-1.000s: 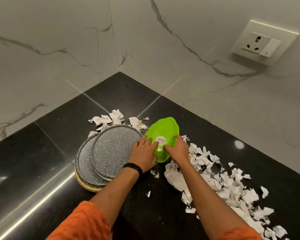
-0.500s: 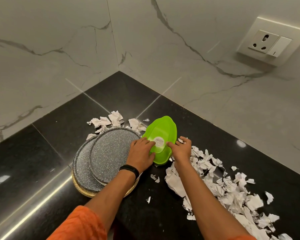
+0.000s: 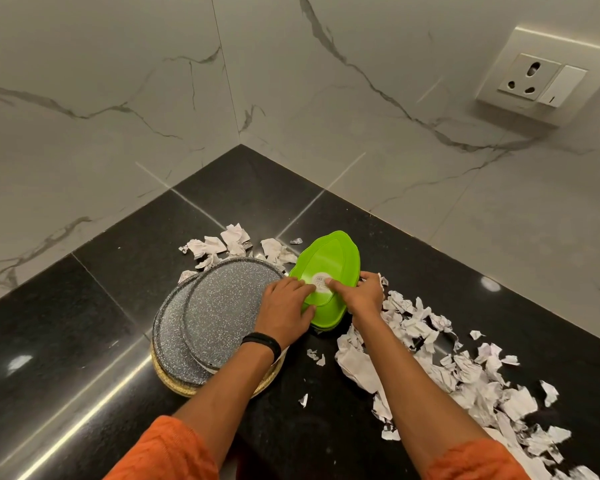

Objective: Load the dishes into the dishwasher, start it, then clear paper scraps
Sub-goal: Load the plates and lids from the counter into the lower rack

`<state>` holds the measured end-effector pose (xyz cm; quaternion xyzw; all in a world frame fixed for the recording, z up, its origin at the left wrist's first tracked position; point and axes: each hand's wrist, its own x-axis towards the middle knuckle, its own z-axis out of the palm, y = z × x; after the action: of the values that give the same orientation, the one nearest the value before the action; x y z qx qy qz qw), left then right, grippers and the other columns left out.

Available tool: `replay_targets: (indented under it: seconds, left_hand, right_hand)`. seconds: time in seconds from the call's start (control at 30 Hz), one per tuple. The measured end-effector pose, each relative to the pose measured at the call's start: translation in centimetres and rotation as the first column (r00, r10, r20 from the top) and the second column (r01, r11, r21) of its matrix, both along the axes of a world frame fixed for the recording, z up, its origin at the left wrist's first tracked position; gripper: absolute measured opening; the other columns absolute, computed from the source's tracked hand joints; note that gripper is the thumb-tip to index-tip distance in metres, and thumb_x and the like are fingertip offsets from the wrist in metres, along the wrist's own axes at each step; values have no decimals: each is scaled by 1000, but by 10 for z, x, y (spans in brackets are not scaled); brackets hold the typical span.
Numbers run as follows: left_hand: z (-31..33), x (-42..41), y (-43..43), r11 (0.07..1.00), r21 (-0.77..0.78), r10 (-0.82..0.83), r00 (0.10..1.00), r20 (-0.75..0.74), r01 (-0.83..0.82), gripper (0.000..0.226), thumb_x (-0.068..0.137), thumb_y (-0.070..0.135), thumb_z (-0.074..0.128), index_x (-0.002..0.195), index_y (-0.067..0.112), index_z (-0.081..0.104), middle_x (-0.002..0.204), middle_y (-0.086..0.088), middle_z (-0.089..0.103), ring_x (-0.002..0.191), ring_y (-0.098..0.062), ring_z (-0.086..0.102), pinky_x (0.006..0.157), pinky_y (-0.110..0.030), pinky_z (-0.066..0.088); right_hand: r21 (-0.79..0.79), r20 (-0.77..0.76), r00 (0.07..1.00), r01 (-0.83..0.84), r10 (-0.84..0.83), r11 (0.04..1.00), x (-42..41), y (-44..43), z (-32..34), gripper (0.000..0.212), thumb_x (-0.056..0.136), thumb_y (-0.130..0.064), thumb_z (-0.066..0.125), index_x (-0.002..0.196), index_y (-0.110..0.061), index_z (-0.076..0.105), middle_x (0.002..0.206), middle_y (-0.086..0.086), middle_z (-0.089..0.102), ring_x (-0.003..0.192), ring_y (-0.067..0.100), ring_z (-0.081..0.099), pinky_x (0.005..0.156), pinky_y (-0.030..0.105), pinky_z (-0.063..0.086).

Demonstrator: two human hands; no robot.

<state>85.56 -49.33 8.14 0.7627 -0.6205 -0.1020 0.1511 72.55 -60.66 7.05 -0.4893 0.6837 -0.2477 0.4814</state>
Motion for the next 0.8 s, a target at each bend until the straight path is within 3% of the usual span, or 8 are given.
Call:
replay_targets:
  seconds: [0.2,0.37,0.5,0.67,0.8]
  left_hand:
    - [-1,-3,-1,999,-29,-21,1000,-3,21,44,95,38,63,138,28,59,142,2,57,136,-19,47,115,-37,21]
    - [-2,-7,-2,1000,-13,-21,1000,5,21,47,96,40,61,141,30,56,143,3,54,136,-18,46,117,-40,22]
    - [-3,-7,-1,1000,-12,-26,1000,-2,26,46,97,41,59,141,32,55,146,3,53,136,-18,47,119,-43,22]
    - [2,-8,0,998,-36,-55,998,-14,55,46,96,42,59,141,30,55,145,3,55,135,-18,50,119,-45,25]
    - [12,-6,3,991,-115,-76,997,-9,74,47,96,38,61,141,26,56,140,2,57,130,-19,54,113,-45,34]
  right_hand:
    - [9,70,997,15,-15,1000,-7,-2,3,64,71,-27,94,122,-10,59,101,3,64,90,22,62,91,45,55]
    - [2,56,998,35,-35,999,-9,1,1,61,67,-33,95,107,-23,50,106,5,72,93,27,71,83,53,59]
    - [-25,50,998,40,-39,999,-10,1,1,67,64,-39,95,108,-29,46,107,3,70,98,28,69,88,53,57]
    - [-31,245,968,52,-43,998,-13,4,10,56,74,-17,90,120,-13,58,112,9,71,98,27,68,92,48,57]
    - [-123,310,951,41,-1,992,-19,14,30,46,81,-12,85,114,-19,54,102,2,67,93,22,67,87,42,58]
